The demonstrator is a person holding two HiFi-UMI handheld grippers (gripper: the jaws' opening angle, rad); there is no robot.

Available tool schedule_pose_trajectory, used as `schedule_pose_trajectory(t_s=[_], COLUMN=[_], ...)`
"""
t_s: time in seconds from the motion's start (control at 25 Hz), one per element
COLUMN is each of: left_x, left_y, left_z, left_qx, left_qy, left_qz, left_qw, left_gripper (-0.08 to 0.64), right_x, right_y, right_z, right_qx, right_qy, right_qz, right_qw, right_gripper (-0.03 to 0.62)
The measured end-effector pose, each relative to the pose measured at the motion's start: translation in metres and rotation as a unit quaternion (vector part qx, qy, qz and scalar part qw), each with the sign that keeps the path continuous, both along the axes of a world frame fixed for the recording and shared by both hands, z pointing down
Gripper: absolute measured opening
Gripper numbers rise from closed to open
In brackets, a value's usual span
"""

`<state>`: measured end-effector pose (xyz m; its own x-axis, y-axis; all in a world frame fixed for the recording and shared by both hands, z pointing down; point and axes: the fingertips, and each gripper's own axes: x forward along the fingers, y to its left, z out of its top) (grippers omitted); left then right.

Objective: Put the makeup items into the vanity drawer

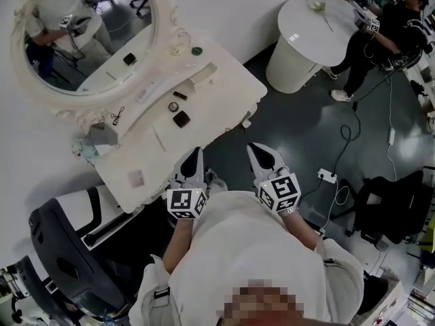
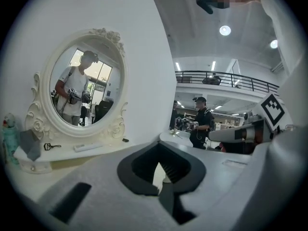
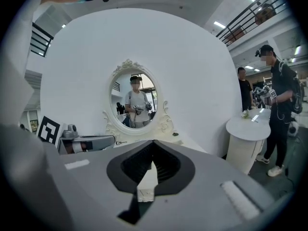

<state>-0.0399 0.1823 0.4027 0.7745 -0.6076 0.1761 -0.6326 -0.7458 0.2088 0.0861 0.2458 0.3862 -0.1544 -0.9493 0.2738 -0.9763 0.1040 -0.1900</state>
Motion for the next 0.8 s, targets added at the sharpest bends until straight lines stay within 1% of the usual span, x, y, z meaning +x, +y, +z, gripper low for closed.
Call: schedule_pose_trajectory(t_s=[0.12,0.28,0.4,0.64,0.8], left_x=[-0.012,-0.027,-0.042,-0.076,-0.090], left_y=[-0.033,-0.065,-0.087,-0.111,-0.121], left_z=[-0.003,-0.003,-0.003,0.008,0.011], left_qx=[0.002,0.004,0.009,-0.005,-0.007], left_qy=[0.001,-0.003,-0.006,-0.015,-0.022], left_qz=[-0.020,-0.036,-0.058,-0.118,-0.160], left_qw=[0.9998,0.9993,0.9983,0.9929,0.9869], left_gripper=[0.006,0.006,0.006,0.006,0.006], right_x=[-0.008,-0.019,-0.030,-0.058,-0.067], right_y=[-0.033,-0.075,-0.103,-0.144,-0.168], right_z=[-0.003,-0.010,-0.010,-0.006,-0.002], right_qx=[0.001,0.010,0.011,0.006,0.003], right_qy=[0.004,0.007,0.009,0.010,0.007], right_qz=[-0.013,-0.027,-0.048,-0.103,-0.144], right_qw=[1.000,1.000,0.999,0.995,0.990], right_gripper=[0.008,0.008,0.008,0.008,0.008])
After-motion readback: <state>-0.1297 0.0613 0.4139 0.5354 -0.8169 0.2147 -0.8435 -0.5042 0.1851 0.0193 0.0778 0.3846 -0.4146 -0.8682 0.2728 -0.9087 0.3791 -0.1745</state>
